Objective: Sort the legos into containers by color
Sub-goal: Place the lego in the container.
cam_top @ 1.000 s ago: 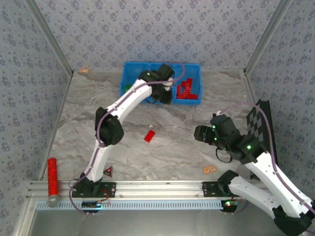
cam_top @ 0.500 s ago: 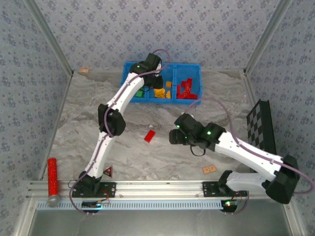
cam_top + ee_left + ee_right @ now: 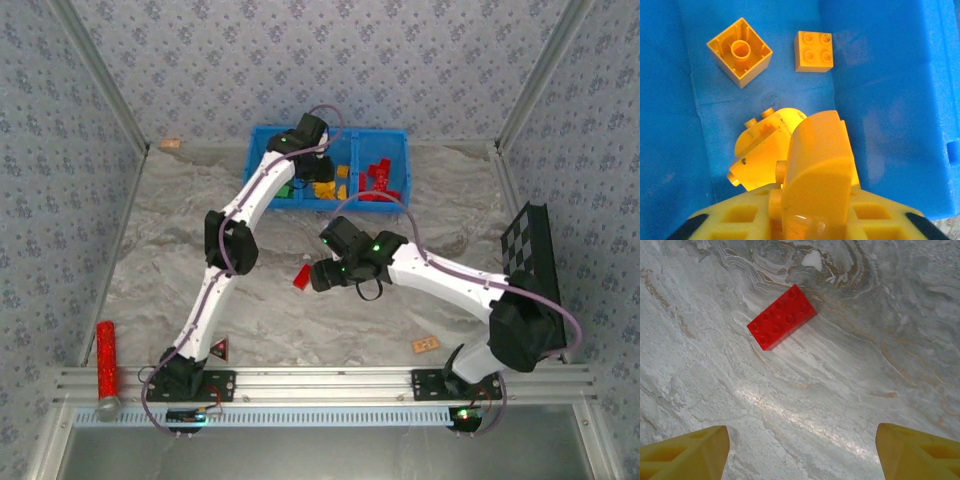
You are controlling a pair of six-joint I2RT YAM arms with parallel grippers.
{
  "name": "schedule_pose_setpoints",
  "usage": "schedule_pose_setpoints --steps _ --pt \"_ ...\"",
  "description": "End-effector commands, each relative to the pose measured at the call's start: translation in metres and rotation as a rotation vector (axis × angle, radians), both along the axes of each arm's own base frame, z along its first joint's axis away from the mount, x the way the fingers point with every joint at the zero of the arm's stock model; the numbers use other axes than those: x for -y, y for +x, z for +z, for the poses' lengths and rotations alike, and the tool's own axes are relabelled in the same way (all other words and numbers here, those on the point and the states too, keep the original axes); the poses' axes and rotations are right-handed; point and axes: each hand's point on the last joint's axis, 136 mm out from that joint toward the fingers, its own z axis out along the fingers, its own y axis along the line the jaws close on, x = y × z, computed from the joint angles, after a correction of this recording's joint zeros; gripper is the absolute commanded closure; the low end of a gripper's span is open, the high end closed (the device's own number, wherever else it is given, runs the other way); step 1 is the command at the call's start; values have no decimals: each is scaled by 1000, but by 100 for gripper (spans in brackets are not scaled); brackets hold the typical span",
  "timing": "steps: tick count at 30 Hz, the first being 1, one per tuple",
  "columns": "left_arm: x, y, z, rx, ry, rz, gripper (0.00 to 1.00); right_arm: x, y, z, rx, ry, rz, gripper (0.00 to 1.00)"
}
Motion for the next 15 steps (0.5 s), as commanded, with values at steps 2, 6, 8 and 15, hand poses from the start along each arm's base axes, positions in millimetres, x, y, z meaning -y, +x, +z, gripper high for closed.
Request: schedule_pose_setpoints --steps 2,6,8,15 --pt "8 4 11 21 -46 3 58 -10 8 0 6 5 71 21" --pt "8 5 25 44 -62 0 54 -23 18 4 12 15 101 21" --pt "7 4 33 56 -67 0 53 -28 19 -1 0 13 110 20" --pt "1 -4 83 120 -100 -13 51 -43 22 -23 -81 10 83 20"
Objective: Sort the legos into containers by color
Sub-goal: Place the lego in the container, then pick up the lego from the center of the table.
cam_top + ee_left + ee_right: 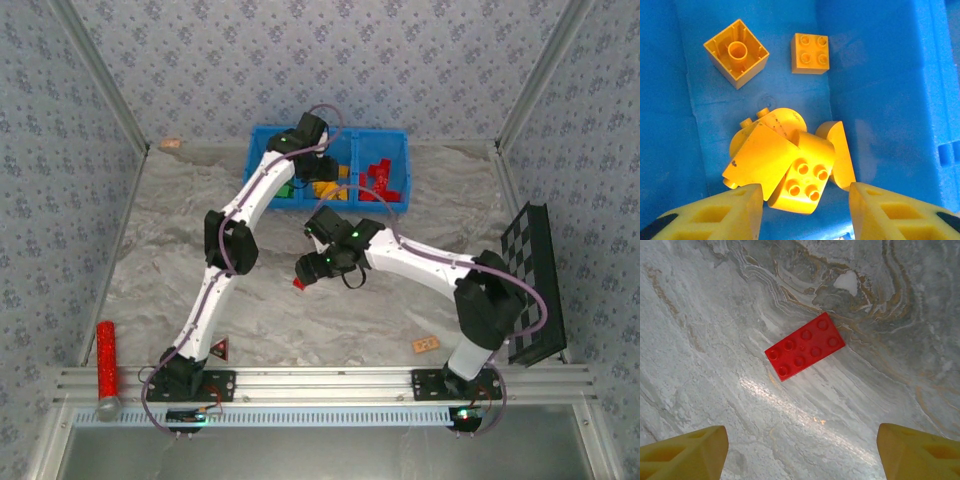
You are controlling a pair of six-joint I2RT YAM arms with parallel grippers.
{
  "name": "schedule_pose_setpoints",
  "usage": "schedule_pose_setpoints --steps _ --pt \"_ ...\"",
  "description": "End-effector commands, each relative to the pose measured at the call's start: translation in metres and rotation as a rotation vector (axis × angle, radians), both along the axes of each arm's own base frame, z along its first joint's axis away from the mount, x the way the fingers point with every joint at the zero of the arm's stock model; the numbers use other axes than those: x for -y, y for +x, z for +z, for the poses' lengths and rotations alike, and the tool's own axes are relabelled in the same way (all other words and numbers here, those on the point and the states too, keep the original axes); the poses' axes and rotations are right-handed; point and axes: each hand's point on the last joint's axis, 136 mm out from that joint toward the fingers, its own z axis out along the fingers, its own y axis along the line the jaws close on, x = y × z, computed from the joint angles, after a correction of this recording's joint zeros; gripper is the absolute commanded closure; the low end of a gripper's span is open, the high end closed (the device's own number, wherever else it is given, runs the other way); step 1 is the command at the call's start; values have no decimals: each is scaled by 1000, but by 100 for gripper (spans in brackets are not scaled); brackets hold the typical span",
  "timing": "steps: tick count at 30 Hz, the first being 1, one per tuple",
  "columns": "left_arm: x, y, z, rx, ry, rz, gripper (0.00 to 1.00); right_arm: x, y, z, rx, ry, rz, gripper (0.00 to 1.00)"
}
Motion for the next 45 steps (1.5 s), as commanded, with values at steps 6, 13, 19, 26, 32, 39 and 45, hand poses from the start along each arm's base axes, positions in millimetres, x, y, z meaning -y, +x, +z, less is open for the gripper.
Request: schedule_pose_setpoints --steps 6,13,19,26,32,39,45 --pt "-14 -21 135 196 -91 -41 49 -22 -1 -28 -156 -8 -110 20" --pt "-47 -51 187 234 -71 -43 46 -33 -4 -46 -232 2 -234 13" --pt "-74 -79 207 270 -4 -55 45 -37 5 -54 -238 -29 -290 12" --pt "-98 -100 213 274 11 -46 45 -21 14 -72 -253 -179 -376 13" --pt "-120 -113 203 249 29 -19 45 -18 18 -84 -247 -242 -400 14" --pt "-147 -127 193 228 44 27 45 -15 19 -93 -241 -285 -385 37" --pt "-170 -145 174 185 64 65 45 0 8 -100 -260 -332 -319 60"
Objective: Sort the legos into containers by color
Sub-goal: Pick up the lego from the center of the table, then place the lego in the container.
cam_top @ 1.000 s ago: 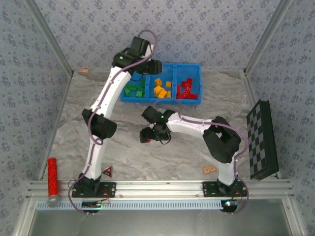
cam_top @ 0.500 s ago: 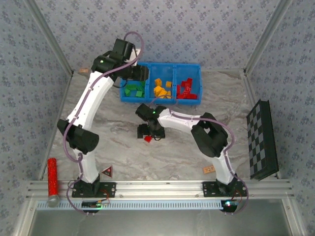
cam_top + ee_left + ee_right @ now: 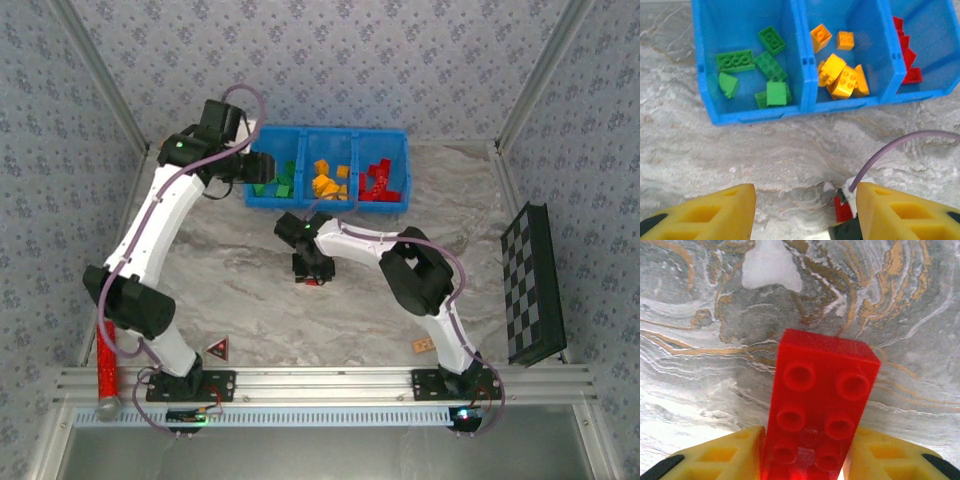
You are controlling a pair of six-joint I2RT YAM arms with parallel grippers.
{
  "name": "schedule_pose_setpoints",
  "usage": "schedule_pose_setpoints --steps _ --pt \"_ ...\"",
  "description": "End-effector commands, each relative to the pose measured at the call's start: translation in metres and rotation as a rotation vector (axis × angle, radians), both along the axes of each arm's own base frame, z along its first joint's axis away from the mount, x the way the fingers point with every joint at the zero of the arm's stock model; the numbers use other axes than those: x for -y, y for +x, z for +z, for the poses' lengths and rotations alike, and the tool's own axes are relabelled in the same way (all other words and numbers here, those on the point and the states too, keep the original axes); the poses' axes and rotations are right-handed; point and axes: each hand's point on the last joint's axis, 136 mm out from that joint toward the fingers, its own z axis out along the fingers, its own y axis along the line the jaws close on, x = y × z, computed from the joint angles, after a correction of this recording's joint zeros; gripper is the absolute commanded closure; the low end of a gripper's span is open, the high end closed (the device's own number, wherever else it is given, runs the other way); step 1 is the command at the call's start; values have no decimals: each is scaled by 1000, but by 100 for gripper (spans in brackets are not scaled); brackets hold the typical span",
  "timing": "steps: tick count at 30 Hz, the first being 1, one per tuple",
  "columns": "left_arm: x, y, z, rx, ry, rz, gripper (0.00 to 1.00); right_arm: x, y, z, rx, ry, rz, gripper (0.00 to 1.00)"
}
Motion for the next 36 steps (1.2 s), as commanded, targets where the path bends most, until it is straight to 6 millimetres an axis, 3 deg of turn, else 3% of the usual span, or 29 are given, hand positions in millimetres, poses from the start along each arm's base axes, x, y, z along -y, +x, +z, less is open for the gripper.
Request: schedule_pose_setpoints --steps 1,8,11,17,22,26,32,36 --pt "-14 -9 5 29 4 22 45 19 -13 -14 -50 -61 51 63" --pt "-26 -21 -18 -38 -4 57 45 71 -23 9 -19 -117 83 71" --pt "-24 -25 -29 -76 3 34 42 99 -21 38 30 -144 76 73" --pt "-27 -41 -46 -108 -5 40 39 151 4 106 171 -194 125 75" --pt "-35 -59 -63 -133 -7 63 38 183 50 141 286 -209 100 75" --pt "-41 -71 -66 -125 -3 75 38 190 95 153 376 -223 84 75" --pt "-43 -81 -73 -145 -2 75 38 189 171 156 466 -284 124 75" --pt "-36 -78 -75 -158 -41 72 38 195 211 151 488 -325 99 75"
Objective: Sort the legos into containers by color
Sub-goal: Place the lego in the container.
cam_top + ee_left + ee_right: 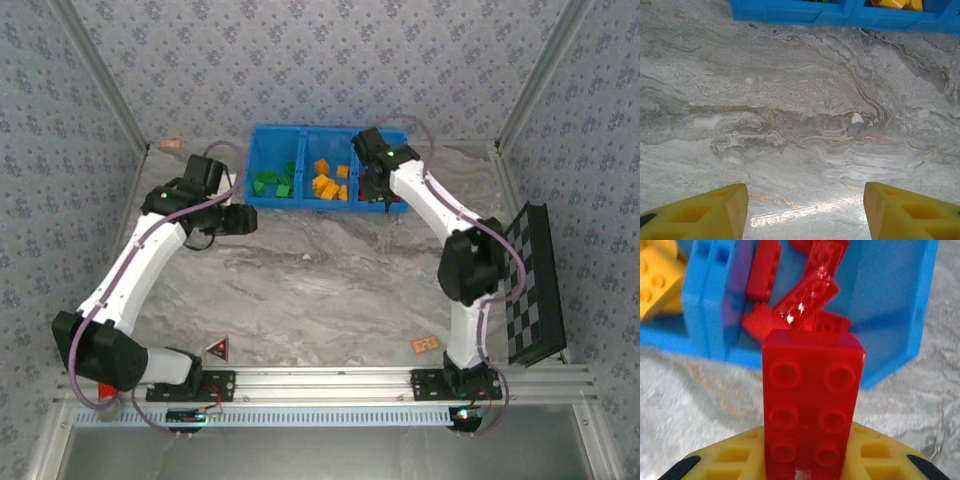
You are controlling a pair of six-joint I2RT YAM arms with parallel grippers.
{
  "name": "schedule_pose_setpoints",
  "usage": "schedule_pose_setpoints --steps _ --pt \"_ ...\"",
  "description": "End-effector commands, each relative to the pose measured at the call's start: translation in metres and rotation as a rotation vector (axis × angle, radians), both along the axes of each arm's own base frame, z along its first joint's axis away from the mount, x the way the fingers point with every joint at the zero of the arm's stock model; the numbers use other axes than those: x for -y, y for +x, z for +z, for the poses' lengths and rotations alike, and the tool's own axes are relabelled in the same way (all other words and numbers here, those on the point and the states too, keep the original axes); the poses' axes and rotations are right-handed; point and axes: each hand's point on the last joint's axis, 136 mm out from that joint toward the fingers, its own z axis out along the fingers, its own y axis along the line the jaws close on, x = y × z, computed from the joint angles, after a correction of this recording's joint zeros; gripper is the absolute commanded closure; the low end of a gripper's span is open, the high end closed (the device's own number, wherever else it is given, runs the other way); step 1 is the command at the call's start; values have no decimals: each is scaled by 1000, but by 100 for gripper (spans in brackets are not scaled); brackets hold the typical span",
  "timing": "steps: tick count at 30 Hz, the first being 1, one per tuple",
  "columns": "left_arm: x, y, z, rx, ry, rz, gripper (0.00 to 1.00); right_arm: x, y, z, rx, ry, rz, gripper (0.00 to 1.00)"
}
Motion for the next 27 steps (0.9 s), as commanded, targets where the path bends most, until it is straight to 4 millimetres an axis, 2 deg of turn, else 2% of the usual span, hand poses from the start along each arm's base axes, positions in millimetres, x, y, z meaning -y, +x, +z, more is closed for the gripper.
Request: schedule_pose_setpoints --steps 1,5,8,14,19,23,27 --pt "6 2 2 2 -47 6 38 14 35 5 54 -78 -9 74" --pt "13 3 -1 -20 -76 2 38 21 65 -1 71 -103 -34 74" --pt "15 1 -5 -37 -93 5 38 23 77 -12 65 -93 -42 73" --pt "12 -7 -3 -43 -88 5 38 31 85 -39 25 -85 -70 71" --pt "7 -10 -5 -42 -86 33 38 29 88 -54 6 -68 -59 67" --pt "7 -13 -8 -46 -106 55 38 28 89 -57 5 -64 -50 64" --pt "3 -16 -6 -33 -92 66 38 30 91 -52 13 -60 -47 55"
